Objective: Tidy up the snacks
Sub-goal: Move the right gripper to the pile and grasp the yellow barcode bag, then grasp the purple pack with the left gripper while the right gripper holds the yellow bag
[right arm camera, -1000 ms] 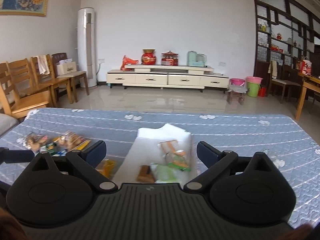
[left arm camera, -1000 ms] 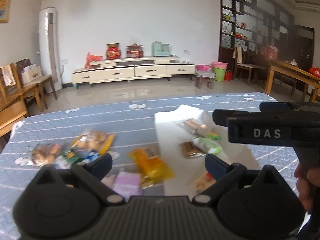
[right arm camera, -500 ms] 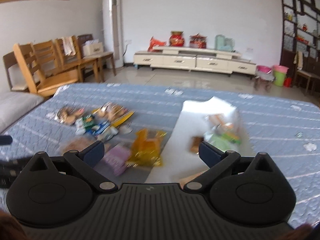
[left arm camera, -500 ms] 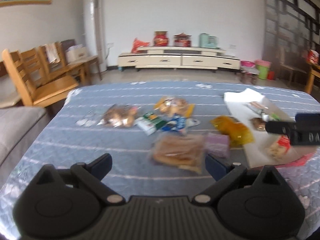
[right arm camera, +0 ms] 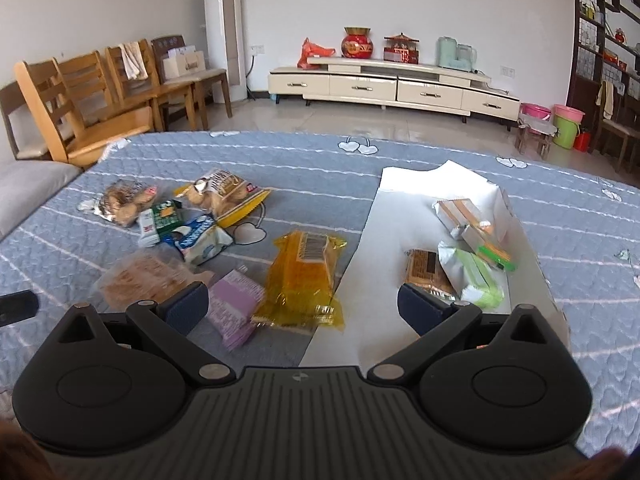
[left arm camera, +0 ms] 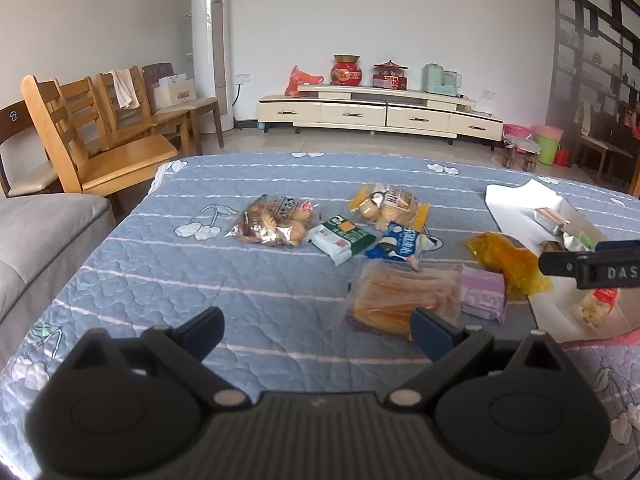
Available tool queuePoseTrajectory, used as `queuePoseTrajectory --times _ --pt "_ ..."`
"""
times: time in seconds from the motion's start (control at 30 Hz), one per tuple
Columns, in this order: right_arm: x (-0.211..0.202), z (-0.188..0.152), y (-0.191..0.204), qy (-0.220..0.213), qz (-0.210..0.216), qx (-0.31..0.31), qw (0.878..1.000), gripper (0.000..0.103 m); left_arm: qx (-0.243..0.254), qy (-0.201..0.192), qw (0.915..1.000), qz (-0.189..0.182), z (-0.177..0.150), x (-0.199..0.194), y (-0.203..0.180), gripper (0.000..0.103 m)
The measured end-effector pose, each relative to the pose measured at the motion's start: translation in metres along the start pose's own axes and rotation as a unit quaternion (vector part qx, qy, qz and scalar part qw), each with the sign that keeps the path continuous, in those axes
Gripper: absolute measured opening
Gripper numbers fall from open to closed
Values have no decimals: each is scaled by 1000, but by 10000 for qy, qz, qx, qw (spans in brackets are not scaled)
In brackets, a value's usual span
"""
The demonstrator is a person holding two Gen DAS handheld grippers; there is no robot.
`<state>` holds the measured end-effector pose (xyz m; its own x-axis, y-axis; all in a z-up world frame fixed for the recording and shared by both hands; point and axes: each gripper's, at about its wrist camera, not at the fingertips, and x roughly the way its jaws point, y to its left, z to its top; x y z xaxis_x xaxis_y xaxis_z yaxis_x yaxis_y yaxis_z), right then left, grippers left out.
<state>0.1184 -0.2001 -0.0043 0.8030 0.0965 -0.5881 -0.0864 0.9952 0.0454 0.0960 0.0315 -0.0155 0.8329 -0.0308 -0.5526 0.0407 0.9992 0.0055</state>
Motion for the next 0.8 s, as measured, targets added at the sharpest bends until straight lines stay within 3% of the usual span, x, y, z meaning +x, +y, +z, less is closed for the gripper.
queuePoseTrajectory --times 0.57,0.6,0.67,0.7,0.8 --pt "111 28 11 938 -269 73 9952 103 -114 196 9997 0 -3 17 18 99" --pt "115 27 11 969 -189 109 9951 101 -120 202 9997 18 -3 17 19 99" --pt "119 25 11 978 -112 158 9950 76 -130 202 9997 10 -1 18 18 99" --pt "120 23 12 983 -106 105 9950 57 -125 197 9997 -14 0 18 16 99" --pt "112 20 6 875 6 177 9960 51 -29 163 9998 -127 2 17 7 99"
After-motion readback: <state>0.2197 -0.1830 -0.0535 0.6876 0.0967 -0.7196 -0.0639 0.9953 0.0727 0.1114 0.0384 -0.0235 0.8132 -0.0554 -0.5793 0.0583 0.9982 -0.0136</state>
